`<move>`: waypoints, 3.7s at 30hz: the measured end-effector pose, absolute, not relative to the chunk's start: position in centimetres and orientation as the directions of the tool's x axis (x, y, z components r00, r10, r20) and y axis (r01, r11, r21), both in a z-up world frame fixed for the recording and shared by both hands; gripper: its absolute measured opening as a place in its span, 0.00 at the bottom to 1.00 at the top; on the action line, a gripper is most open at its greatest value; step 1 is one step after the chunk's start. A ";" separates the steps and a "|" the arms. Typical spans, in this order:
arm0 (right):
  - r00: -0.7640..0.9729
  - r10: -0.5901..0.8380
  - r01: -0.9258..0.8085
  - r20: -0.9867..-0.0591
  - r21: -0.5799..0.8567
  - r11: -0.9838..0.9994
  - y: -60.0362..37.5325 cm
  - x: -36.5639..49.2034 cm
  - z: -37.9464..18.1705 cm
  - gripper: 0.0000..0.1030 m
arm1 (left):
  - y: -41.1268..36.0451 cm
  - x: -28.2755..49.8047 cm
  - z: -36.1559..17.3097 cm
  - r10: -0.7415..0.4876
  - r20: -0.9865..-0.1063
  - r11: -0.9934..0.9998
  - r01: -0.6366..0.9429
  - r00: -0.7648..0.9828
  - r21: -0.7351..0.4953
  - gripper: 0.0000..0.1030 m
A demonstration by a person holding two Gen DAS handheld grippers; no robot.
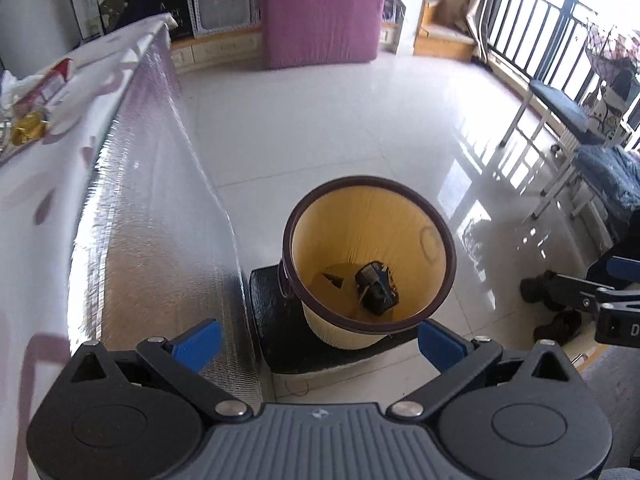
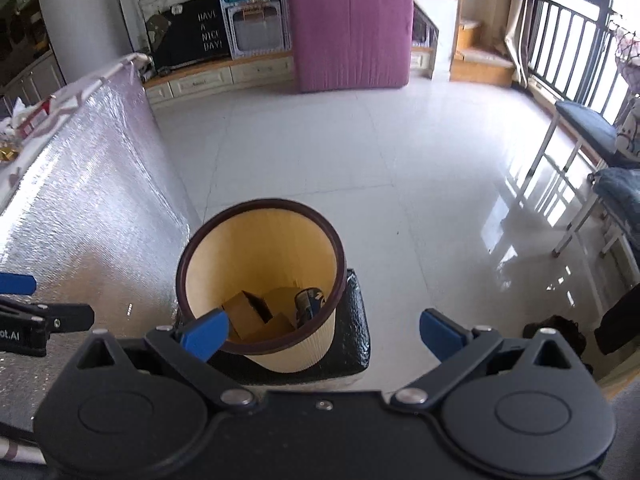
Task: Collect trash
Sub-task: 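Withdraw both open tools from above the wastebasket, then move both tools back to the table toward the plastic bag and tissue, then grasp the crushed water bottle with the left tool while the right tool grasps the white tissue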
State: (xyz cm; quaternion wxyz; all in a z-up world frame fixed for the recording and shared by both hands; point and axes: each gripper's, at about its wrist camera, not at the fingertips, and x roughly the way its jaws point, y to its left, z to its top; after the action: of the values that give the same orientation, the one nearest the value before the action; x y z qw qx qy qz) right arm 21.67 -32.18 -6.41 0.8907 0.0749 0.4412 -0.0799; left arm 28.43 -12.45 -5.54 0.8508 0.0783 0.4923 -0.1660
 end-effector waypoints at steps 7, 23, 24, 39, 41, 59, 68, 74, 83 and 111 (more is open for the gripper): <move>0.660 -0.096 0.206 -0.745 0.057 0.977 -31.4 18.4 -3.8 1.00 | -10.9 25.1 -3.2 -0.240 -0.807 0.934 0.356 0.540 -0.040 1.00; 0.820 -0.092 0.167 -0.565 0.083 0.982 -27.0 12.1 1.0 1.00 | -4.4 17.5 2.3 -0.300 -0.617 0.939 0.339 0.727 -0.057 1.00; 0.832 -0.088 0.161 -0.548 0.086 0.983 -26.5 11.8 1.2 1.00 | -3.7 17.1 2.7 -0.301 -0.604 0.941 0.332 0.738 -0.063 1.00; 0.922 0.060 -0.044 -0.382 0.050 0.998 -15.1 12.2 3.2 1.00 | 10.0 13.0 5.8 -0.120 -0.395 0.992 0.125 0.911 -0.013 1.00; 0.924 0.083 -0.071 -0.374 0.047 0.996 -13.4 12.6 3.4 1.00 | 11.9 12.5 5.7 -0.082 -0.366 0.996 0.094 0.927 0.015 1.00; 0.883 0.252 -0.260 -0.396 0.034 0.965 -1.6 16.9 3.2 1.00 | 32.5 13.4 2.8 0.111 -0.330 0.991 -0.081 0.937 0.104 1.00; 0.846 0.308 -0.317 -0.435 0.055 0.947 1.4 18.5 2.3 1.00 | 41.5 19.5 3.0 0.077 -0.383 0.997 -0.076 0.921 0.018 1.00; 0.838 0.317 -0.333 -0.444 0.046 0.942 2.8 19.6 2.3 1.00 | 43.8 22.0 1.2 0.003 -0.506 0.996 -0.045 0.863 -0.072 1.00; 0.820 0.350 -0.363 -0.453 0.062 0.930 5.0 23.5 2.5 1.00 | 40.4 19.0 0.9 -0.115 -0.566 0.992 0.120 0.816 -0.028 1.00; 0.681 0.404 -0.482 -0.611 0.041 0.875 16.0 40.6 -2.0 1.00 | 35.4 24.4 0.0 0.070 -0.603 0.841 0.277 0.795 0.464 1.00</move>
State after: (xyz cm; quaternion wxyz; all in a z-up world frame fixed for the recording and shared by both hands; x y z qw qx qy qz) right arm 40.56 16.01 -2.01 0.9148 -0.0615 0.3174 0.2420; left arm 24.36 35.36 0.00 0.9063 0.2757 0.3151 -0.0572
